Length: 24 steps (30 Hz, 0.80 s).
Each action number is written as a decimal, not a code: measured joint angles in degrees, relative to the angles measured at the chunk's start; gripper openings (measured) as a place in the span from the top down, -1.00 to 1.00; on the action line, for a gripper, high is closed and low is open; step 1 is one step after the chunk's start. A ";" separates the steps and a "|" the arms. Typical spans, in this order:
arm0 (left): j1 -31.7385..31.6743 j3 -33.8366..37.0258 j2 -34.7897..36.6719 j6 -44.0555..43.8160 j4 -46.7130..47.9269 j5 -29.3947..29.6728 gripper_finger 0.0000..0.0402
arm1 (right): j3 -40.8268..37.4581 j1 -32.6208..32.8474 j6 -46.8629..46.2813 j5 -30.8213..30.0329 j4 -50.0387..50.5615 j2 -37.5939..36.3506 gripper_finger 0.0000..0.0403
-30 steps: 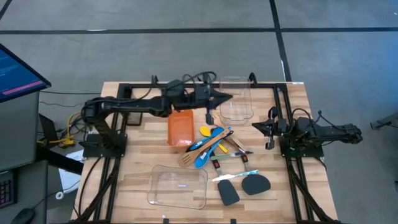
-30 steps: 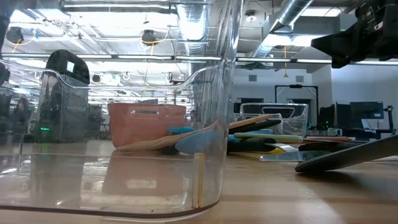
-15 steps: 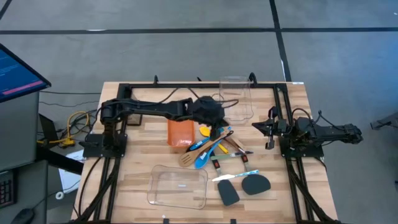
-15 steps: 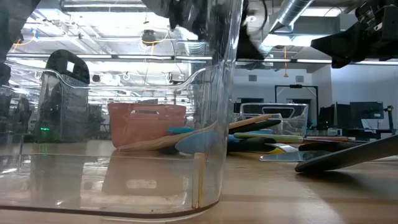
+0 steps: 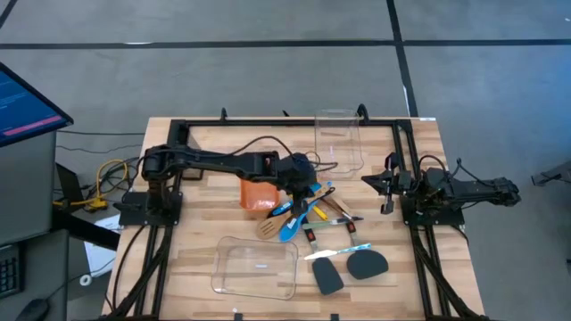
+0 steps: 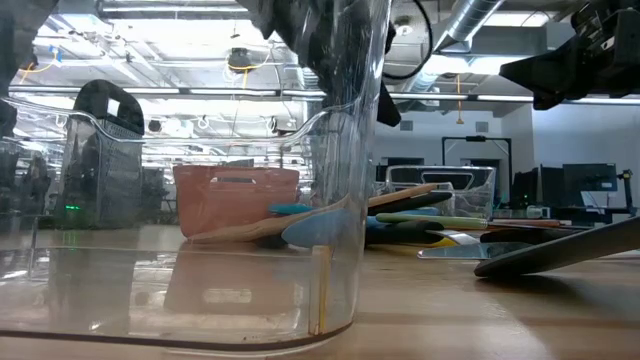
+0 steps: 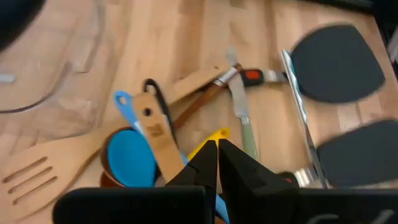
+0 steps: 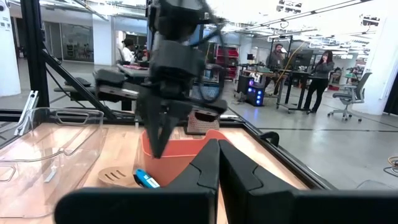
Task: Pick & Place Kitchen Items
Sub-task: Put the brown spatula into the top transparent bin
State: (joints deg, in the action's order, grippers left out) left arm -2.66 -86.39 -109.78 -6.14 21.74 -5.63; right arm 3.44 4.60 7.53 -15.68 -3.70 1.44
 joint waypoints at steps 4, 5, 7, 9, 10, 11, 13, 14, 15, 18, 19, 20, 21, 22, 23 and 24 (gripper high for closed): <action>1.39 0.00 0.00 1.21 1.77 4.60 0.99 | 0.00 0.00 -0.01 0.00 0.00 0.02 1.00; 1.72 0.00 0.00 1.07 2.93 6.63 0.99 | 0.00 0.00 0.00 0.00 0.00 0.00 1.00; 2.53 0.00 0.00 -0.33 5.10 10.91 0.99 | 0.00 0.00 -0.02 0.00 0.00 0.01 1.00; 3.30 0.00 0.00 -1.91 7.27 14.44 0.99 | 0.00 0.00 -0.01 0.00 0.00 0.01 1.00; 3.69 0.00 0.00 -2.55 7.84 15.34 0.99 | 0.00 0.00 0.00 0.01 0.00 0.02 1.00; 4.04 0.00 0.00 -3.06 8.10 15.71 0.99 | 0.00 0.00 -0.01 0.02 0.00 0.02 1.00; 4.82 0.00 0.00 -3.25 8.05 15.72 0.99 | 0.00 0.00 -0.01 0.02 0.00 0.01 1.00; 5.18 0.00 0.00 -3.25 8.09 15.70 0.99 | 0.00 0.00 0.00 0.02 0.00 0.02 1.00; 5.46 0.00 0.00 -3.27 8.09 15.70 0.99 | 0.00 0.00 0.00 0.02 0.00 0.02 1.00; 6.20 0.00 0.00 -3.30 8.09 15.70 0.99 | 0.00 0.00 -0.01 0.02 0.00 0.02 1.00; 6.43 0.00 0.00 -3.24 8.09 15.69 0.99 | 0.00 0.00 -0.01 0.02 0.00 0.02 1.00; 6.57 0.00 0.00 -3.23 8.08 15.70 0.99 | 0.00 0.00 0.00 0.02 0.00 0.01 1.00; 6.60 0.00 0.00 -3.23 8.06 15.70 0.99 | 0.00 0.00 -0.02 0.03 0.00 0.00 1.00; 6.60 0.00 0.00 -3.23 8.07 15.70 0.99 | 0.00 0.02 0.00 0.04 0.00 0.00 1.00; 6.60 0.00 0.00 -3.29 8.07 15.70 0.99 | 0.00 0.02 -0.01 0.04 0.00 0.01 1.00; 6.58 0.00 0.00 -3.45 8.07 15.76 0.99 | 0.00 0.02 -0.02 0.04 0.02 0.02 1.00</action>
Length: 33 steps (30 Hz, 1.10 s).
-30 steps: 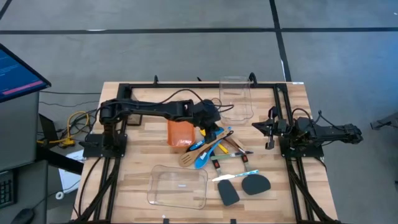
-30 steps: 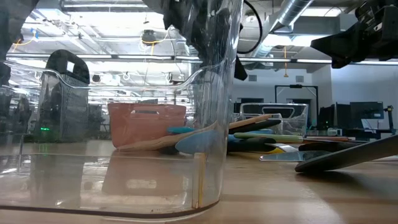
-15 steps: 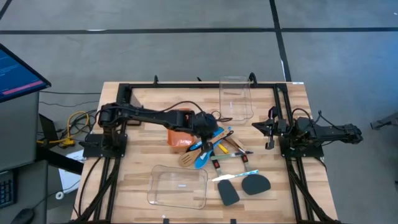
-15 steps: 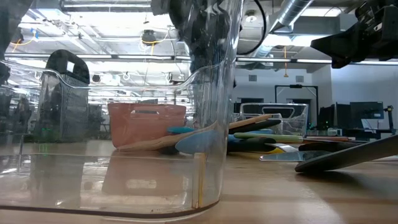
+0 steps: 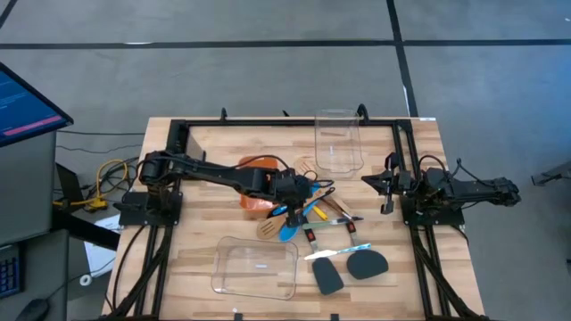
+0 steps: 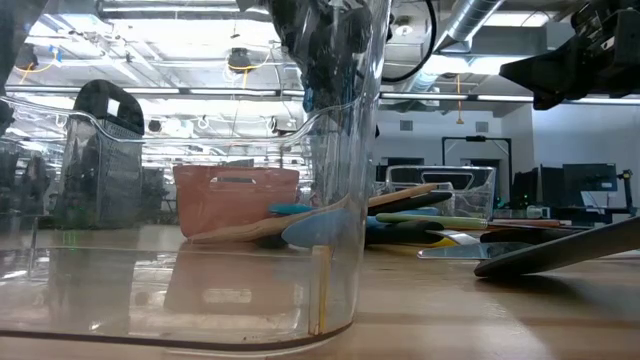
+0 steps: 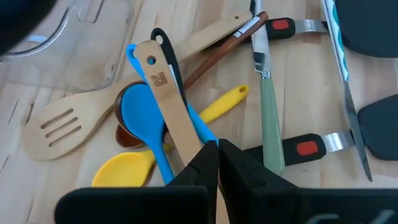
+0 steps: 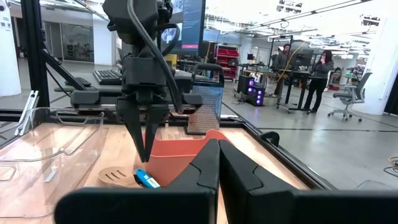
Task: Pick & Place Kitchen Items
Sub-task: Put the brown spatula into the top transparent bin
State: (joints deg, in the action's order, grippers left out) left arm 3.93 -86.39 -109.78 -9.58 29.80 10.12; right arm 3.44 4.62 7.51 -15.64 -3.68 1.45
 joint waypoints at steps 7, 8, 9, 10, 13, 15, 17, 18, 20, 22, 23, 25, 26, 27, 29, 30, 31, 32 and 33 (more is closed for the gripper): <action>-0.03 0.00 0.00 -1.25 -0.02 5.19 0.87 | 0.00 0.00 0.00 0.11 -0.02 0.00 1.00; -0.03 0.26 0.00 -1.23 -0.38 5.64 0.83 | 0.00 0.00 0.00 0.11 -0.02 -0.02 1.00; -0.03 0.71 0.02 -1.25 -0.75 5.97 0.79 | 0.00 0.00 0.00 0.11 -0.02 0.00 1.00; -0.03 1.32 0.02 -1.25 -0.86 6.11 0.75 | 0.00 0.00 0.00 0.11 -0.02 0.00 1.00; -0.27 3.94 0.00 -1.45 -1.55 6.24 0.61 | 0.00 0.00 0.00 0.11 0.00 0.00 1.00; -0.31 6.04 0.02 -1.85 -3.72 6.32 0.54 | 0.00 0.00 0.01 0.11 0.00 -0.01 1.00; -0.31 8.22 0.00 -1.92 -6.58 6.41 0.47 | 0.00 0.00 0.00 0.11 -0.01 0.00 1.00; -0.31 9.08 0.00 -2.44 -8.21 6.41 0.44 | 0.00 0.00 0.00 0.11 0.00 0.00 1.00; -0.31 9.96 0.00 -4.00 -11.11 6.41 0.38 | 0.00 0.00 0.00 0.11 0.00 -0.02 1.00; -0.37 10.49 0.00 -4.68 -12.93 6.39 0.32 | 0.00 0.00 0.00 0.11 0.00 0.00 1.00; -0.45 10.61 0.00 -4.75 -13.23 6.39 0.30 | 0.00 0.00 0.00 0.11 0.00 -0.02 1.00; -0.49 10.64 0.00 -4.83 -14.00 6.39 0.24 | 0.00 0.00 0.00 0.11 0.00 -0.01 1.00; -0.49 10.62 0.00 -4.83 -14.26 6.39 0.22 | 0.00 0.00 0.00 0.11 0.00 0.00 1.00; -0.49 10.62 0.00 -4.83 -14.24 6.39 0.20 | 0.00 0.00 0.01 0.11 0.00 -0.01 1.00; -0.51 10.64 0.00 -4.83 -14.18 6.39 0.15 | 0.00 0.00 0.00 0.11 0.00 0.00 1.00; -0.51 10.64 0.00 -4.83 -14.29 6.39 0.13 | 0.00 0.00 0.00 0.11 0.00 -0.02 1.00; -0.51 10.64 0.00 -4.83 -14.48 6.39 0.11 | 0.00 0.00 0.00 0.11 0.00 0.00 1.00; -0.51 10.64 0.00 -4.83 -14.72 6.39 0.09 | 0.00 0.00 0.00 0.11 0.00 -0.01 1.00; -0.51 10.64 0.00 -4.83 -15.09 6.39 0.08 | 0.00 0.00 0.00 0.11 0.00 0.00 1.00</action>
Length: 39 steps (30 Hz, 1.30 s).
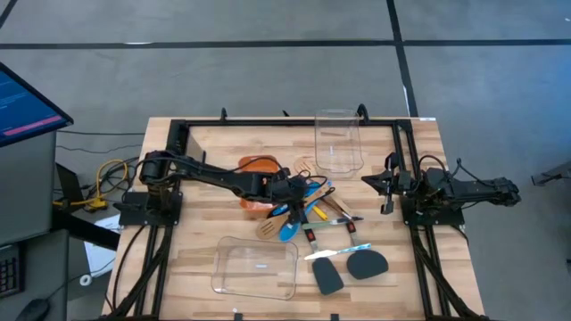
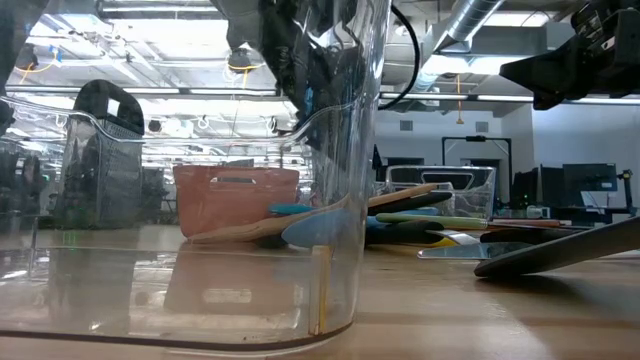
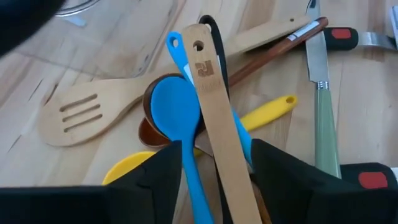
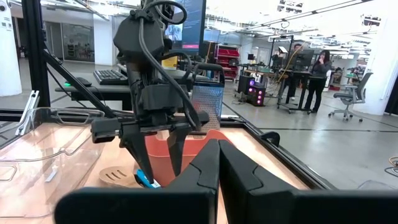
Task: Pick & Place Kitchen Items
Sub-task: Put the brown spatula into the top transparent bin
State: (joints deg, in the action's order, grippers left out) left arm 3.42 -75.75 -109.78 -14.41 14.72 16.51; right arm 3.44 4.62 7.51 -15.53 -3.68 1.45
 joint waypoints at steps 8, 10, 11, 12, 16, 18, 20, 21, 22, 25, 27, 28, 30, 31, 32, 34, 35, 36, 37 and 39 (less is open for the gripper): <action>0.00 4.16 0.00 -0.02 -10.78 -0.37 0.07 | 0.00 -0.02 0.00 0.00 0.00 0.00 1.00; 0.00 5.53 0.00 -0.02 -12.14 -0.37 0.07 | 0.00 0.00 0.00 -0.01 0.00 0.00 1.00; 0.00 5.96 -0.02 -0.02 -12.26 -0.37 0.06 | 0.00 -0.02 0.00 -0.02 0.02 0.00 1.00; 0.00 6.24 -0.02 -0.02 -12.56 -0.37 0.06 | 0.00 -0.02 0.00 -0.02 0.00 0.00 1.00; 0.00 7.27 -0.01 -1.73 -12.85 -2.04 0.07 | 0.00 -0.02 0.00 -0.02 0.00 0.00 1.00; 0.00 7.43 -0.02 -3.33 -12.69 -2.44 0.08 | 0.00 -0.02 0.00 -0.02 0.00 0.00 1.00; 0.05 7.36 -0.02 -3.92 -13.15 -2.44 0.09 | 0.00 -0.02 0.00 -0.02 0.00 0.00 1.00; 0.09 7.34 -0.02 -3.94 -13.02 -2.45 0.09 | 0.00 -0.02 0.00 -0.02 0.00 0.00 1.00; 0.11 7.34 -0.02 -4.00 -12.75 -2.47 0.10 | 0.00 -0.02 0.00 -0.02 0.00 0.00 1.00; 0.42 7.34 -0.02 -4.34 -12.69 -3.89 0.11 | 0.00 -0.02 0.00 -0.02 0.00 0.00 1.00; 0.85 7.67 -0.02 -4.65 -12.73 -4.25 0.10 | 0.00 -0.02 0.00 -0.02 0.00 -0.02 1.00; 0.99 8.03 -0.02 -4.70 -12.76 -4.28 0.10 | 0.00 -0.02 0.00 -0.02 0.00 0.00 1.00; 1.05 9.10 -0.02 -4.76 -12.71 -4.28 0.10 | 0.00 -0.01 0.00 -0.02 0.00 -0.01 1.00; 1.09 9.75 -0.02 -4.84 -12.75 -4.18 0.10 | 0.00 -0.02 0.00 -0.02 0.00 -0.02 1.00; 1.11 10.30 0.01 -5.11 -13.16 -4.06 0.10 | 0.00 -0.02 0.00 -0.02 0.00 0.00 1.00; 1.05 11.37 0.08 -5.22 -13.09 -3.70 0.10 | 0.00 -0.02 0.00 -0.02 0.00 -0.01 1.00; 1.04 11.72 0.02 -5.34 -12.67 -3.24 0.11 | 0.00 -0.02 0.00 -0.02 0.00 -0.01 1.00; 1.03 11.94 -0.01 -5.38 -12.42 -3.12 0.11 | 0.00 -0.02 0.00 -0.02 0.00 0.00 1.00; 1.03 11.96 -0.02 -5.38 -12.43 -3.02 0.11 | 0.00 -0.02 0.00 -0.02 0.00 0.00 1.00; 1.03 11.86 -0.02 -5.36 -13.13 -2.93 0.12 | 0.00 -0.02 0.00 -0.02 0.00 0.00 1.00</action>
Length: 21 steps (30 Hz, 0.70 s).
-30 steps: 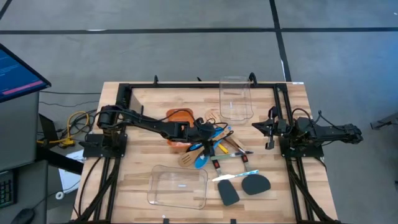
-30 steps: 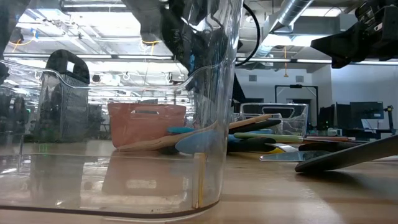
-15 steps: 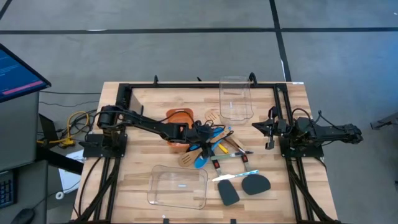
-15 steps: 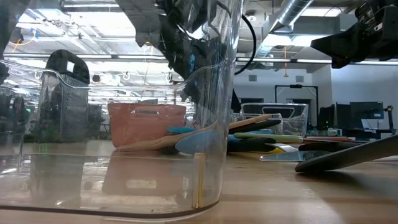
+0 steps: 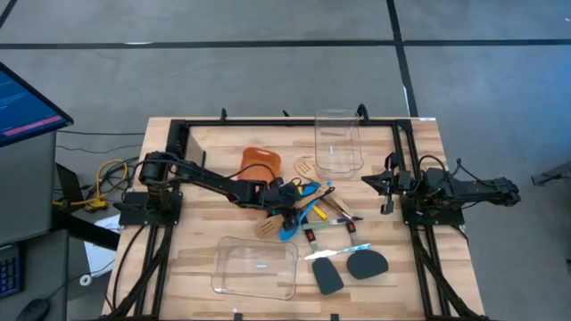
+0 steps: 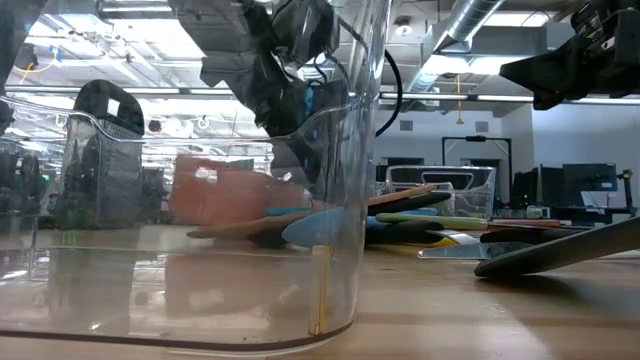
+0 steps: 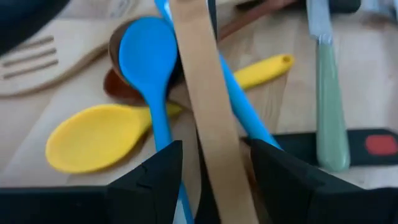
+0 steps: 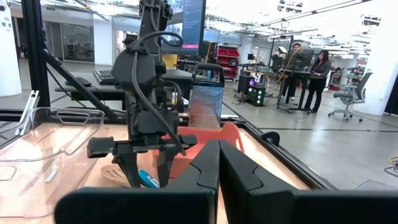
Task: Pick & Place Kitchen Items
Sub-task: Put the brown spatula into the top transparent bin
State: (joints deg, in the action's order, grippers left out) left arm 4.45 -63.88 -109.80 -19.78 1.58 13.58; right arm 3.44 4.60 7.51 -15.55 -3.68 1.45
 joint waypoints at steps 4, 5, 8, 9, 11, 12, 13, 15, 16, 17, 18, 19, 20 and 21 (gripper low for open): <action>-0.02 -0.02 0.00 1.38 0.18 0.45 0.12 | 0.00 0.01 0.00 0.00 0.00 0.00 1.00; -0.02 -0.02 0.00 1.55 0.01 0.81 0.12 | 0.00 0.00 0.00 0.00 0.00 -0.02 1.00; -0.02 -0.02 0.00 1.75 0.02 1.99 0.12 | 0.00 0.00 0.00 -0.02 0.00 0.00 1.00; -0.03 -0.02 0.00 1.76 0.01 2.13 0.12 | 0.00 0.00 0.00 0.00 -0.01 -0.01 1.00; -0.22 -0.06 -0.60 1.96 -0.52 2.38 0.12 | 0.00 0.00 0.00 0.00 -0.02 -0.01 1.00; -0.24 -0.06 -0.81 1.93 -0.43 2.33 0.12 | 0.00 0.00 0.00 0.00 0.00 0.00 1.00; -0.24 -0.04 -1.29 1.93 -0.42 2.46 0.12 | 0.00 0.02 0.00 -0.01 -0.02 -0.01 1.00; -0.24 -0.08 -2.01 1.91 -1.32 2.49 0.12 | -0.01 0.00 0.00 -0.02 -0.01 0.00 1.00; -0.24 -0.06 -2.03 1.93 -1.02 2.49 0.12 | -0.02 0.02 0.00 -0.02 -0.04 0.00 1.00; -0.24 -0.06 -2.10 1.89 -1.37 2.44 0.12 | -0.02 0.00 0.00 -0.04 -0.02 0.00 1.00; -0.24 -0.06 -2.21 1.92 -1.70 2.37 0.12 | -0.02 0.02 0.00 -0.02 0.00 0.00 1.00; -0.24 -0.06 -2.21 1.93 -1.69 2.39 0.12 | -0.02 0.02 0.00 -0.02 -0.02 0.00 1.00; -0.24 -0.06 -2.21 1.91 -1.76 2.39 0.12 | -0.02 0.01 0.00 -0.02 -0.04 -0.01 1.00; -0.24 -0.06 -2.21 1.91 -1.85 2.39 0.12 | -0.02 0.02 0.00 -0.03 -0.02 -0.01 1.00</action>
State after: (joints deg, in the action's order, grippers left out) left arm 4.21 -63.94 -112.01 -17.87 -0.26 15.98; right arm 3.42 4.62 7.51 -15.58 -3.70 1.44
